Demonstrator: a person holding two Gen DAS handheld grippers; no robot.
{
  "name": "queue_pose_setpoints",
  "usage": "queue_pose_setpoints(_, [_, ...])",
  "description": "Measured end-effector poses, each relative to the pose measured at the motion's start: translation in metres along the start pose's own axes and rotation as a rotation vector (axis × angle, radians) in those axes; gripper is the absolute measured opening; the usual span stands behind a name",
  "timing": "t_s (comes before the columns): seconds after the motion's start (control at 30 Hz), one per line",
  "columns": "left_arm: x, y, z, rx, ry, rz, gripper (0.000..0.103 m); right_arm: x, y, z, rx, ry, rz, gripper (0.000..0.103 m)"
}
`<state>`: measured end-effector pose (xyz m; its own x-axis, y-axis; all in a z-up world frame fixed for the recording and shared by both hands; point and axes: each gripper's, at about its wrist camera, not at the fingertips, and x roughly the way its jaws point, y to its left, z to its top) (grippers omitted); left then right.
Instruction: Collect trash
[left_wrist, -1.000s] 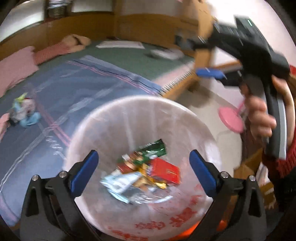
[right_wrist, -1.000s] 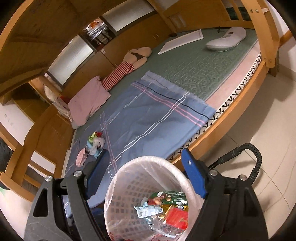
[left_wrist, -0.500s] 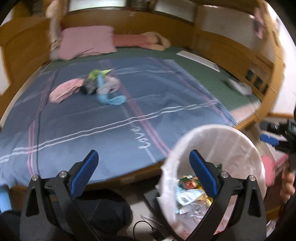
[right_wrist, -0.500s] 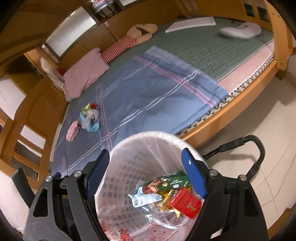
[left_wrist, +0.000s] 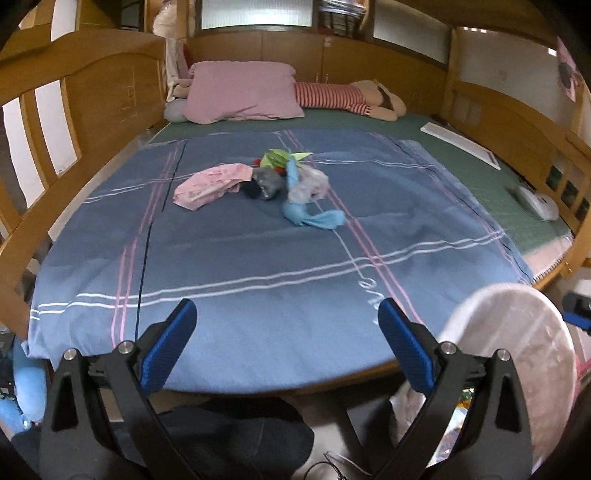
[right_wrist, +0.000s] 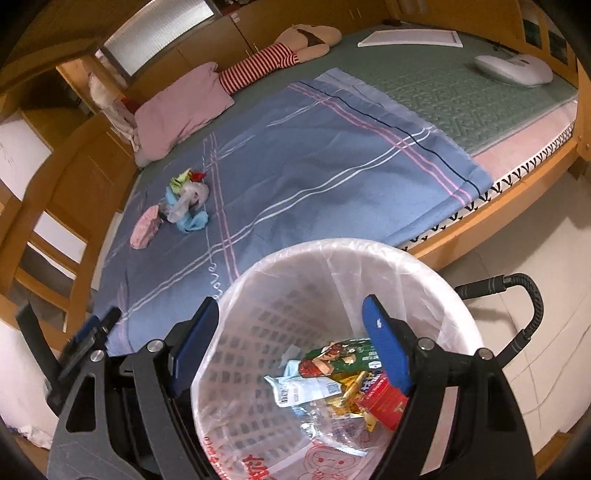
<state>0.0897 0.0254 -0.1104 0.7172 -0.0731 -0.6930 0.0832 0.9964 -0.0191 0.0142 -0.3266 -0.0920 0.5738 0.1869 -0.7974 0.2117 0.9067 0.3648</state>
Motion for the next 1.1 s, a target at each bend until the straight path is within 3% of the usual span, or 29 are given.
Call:
queue_pose_setpoints(0.17, [0.027,0.014,0.018,-0.028,0.017,0.051,0.098,0.007,-0.001,0.005,-0.005,0.019,-0.017,0.078])
queue_pose_setpoints(0.2, [0.033,0.019,0.022,-0.034,0.009,0.091,0.098,0.008,-0.002,0.005,-0.008,0.02,-0.023,0.078])
queue_pose_setpoints(0.27, [0.043,0.029,0.023,-0.042,-0.035,0.24,0.098,0.014,-0.003,0.007,-0.011,0.029,-0.052,0.078])
queue_pose_setpoints(0.3, [0.048,0.039,0.027,-0.083,-0.008,0.285,0.098,0.015,-0.003,0.008,-0.008,0.031,-0.052,0.078])
queue_pose_setpoints(0.43, [0.042,0.073,0.023,-0.271,-0.012,0.212,0.098,0.022,0.001,0.01,-0.002,0.036,-0.023,0.078])
queue_pose_setpoints(0.57, [0.045,0.085,0.013,-0.331,0.053,0.192,0.098,0.023,0.011,0.007,-0.027,0.046,0.016,0.078])
queue_pose_setpoints(0.77, [0.04,0.098,0.002,-0.432,0.067,0.196,0.098,0.016,0.023,0.005,-0.057,0.045,0.039,0.078])
queue_pose_setpoints(1.0, [0.035,0.081,0.004,-0.332,0.028,0.236,0.098,0.021,0.034,0.002,-0.13,0.053,0.049,0.078])
queue_pose_setpoints(1.1, [0.042,0.077,0.009,-0.308,0.047,0.24,0.098,0.034,0.042,0.001,-0.201,0.055,-0.029,0.065])
